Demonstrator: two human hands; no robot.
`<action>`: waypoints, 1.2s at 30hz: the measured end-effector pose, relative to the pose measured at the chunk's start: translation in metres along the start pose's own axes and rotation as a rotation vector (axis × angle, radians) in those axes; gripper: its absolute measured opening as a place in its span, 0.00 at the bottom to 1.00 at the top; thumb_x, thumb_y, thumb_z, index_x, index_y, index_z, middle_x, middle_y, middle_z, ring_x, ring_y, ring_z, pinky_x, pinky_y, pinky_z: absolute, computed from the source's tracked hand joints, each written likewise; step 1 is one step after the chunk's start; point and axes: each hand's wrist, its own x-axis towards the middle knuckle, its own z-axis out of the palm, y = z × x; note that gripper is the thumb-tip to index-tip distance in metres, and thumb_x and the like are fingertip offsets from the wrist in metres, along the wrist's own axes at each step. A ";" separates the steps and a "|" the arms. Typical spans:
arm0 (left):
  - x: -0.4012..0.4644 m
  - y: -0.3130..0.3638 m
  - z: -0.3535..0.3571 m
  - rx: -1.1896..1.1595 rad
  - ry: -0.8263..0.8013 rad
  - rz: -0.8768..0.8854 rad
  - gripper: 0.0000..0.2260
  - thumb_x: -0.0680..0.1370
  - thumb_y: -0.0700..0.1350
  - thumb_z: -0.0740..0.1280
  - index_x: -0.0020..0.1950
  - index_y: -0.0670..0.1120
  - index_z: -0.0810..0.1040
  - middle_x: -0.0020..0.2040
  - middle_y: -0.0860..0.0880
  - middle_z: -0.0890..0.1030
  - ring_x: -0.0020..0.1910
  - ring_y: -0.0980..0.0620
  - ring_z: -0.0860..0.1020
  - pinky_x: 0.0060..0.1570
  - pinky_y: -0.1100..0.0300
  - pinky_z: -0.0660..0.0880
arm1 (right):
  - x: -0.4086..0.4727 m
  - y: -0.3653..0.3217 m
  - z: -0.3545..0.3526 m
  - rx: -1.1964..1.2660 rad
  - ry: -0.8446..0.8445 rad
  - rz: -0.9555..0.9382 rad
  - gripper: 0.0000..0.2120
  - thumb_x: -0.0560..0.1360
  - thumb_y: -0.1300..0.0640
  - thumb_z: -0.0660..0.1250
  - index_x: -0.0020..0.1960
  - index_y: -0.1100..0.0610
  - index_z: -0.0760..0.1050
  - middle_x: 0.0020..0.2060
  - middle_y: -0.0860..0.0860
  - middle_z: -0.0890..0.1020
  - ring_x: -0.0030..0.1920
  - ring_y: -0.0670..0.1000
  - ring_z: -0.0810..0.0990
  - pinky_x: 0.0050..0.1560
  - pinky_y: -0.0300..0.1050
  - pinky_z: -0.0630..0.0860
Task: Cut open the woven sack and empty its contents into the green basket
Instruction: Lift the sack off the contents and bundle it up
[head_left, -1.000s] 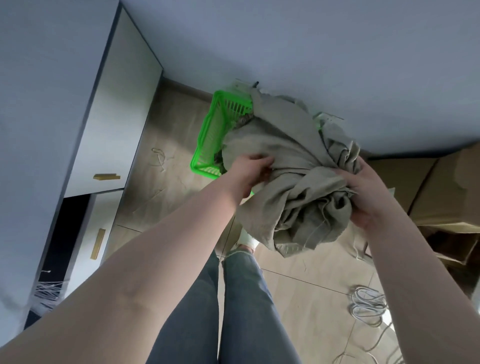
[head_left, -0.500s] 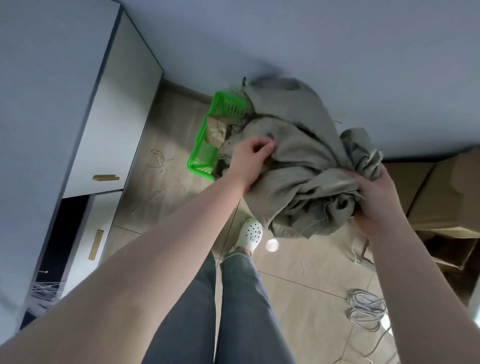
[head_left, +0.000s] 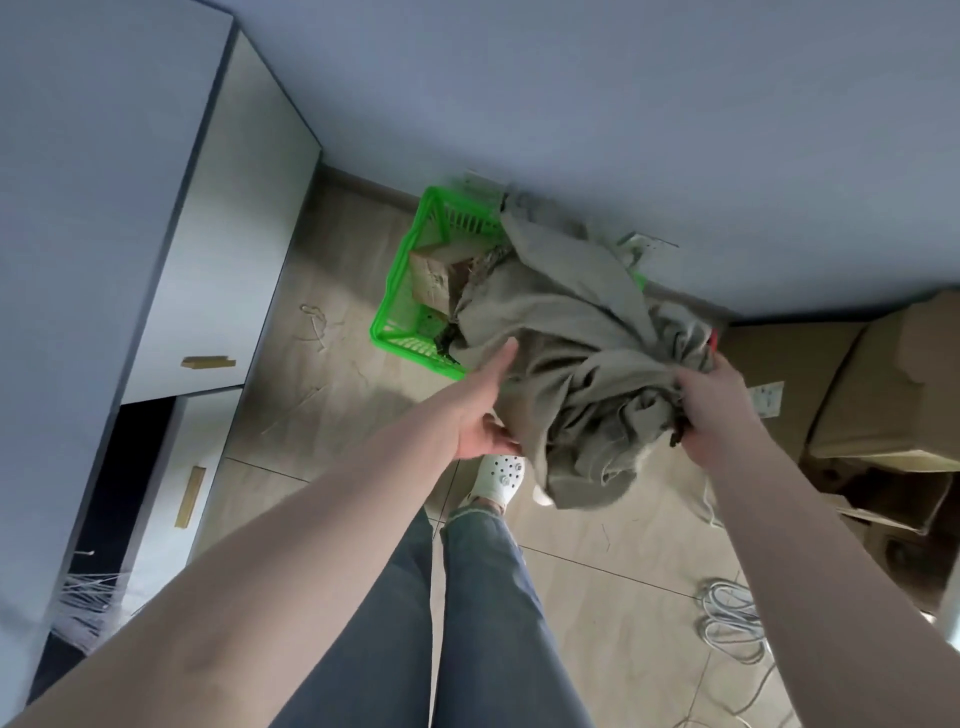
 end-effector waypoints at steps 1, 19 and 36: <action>-0.005 -0.001 0.004 -0.053 -0.088 0.070 0.31 0.72 0.60 0.70 0.68 0.44 0.67 0.66 0.36 0.74 0.59 0.37 0.78 0.50 0.43 0.80 | 0.002 -0.006 0.001 0.055 -0.032 -0.024 0.23 0.71 0.68 0.70 0.65 0.58 0.75 0.58 0.60 0.82 0.55 0.60 0.83 0.53 0.53 0.80; -0.055 0.045 0.034 0.037 -0.271 0.438 0.13 0.80 0.29 0.54 0.57 0.38 0.76 0.49 0.39 0.81 0.44 0.45 0.83 0.46 0.53 0.82 | -0.042 -0.035 0.065 -0.303 -0.195 -0.226 0.27 0.69 0.57 0.75 0.66 0.51 0.69 0.58 0.50 0.81 0.57 0.50 0.81 0.62 0.55 0.77; -0.004 0.157 0.077 1.089 1.022 1.536 0.29 0.79 0.56 0.58 0.77 0.45 0.60 0.78 0.37 0.57 0.77 0.36 0.55 0.72 0.38 0.54 | -0.072 0.046 0.056 -0.624 -0.112 -0.408 0.26 0.62 0.64 0.70 0.57 0.45 0.73 0.46 0.44 0.80 0.48 0.49 0.79 0.49 0.49 0.78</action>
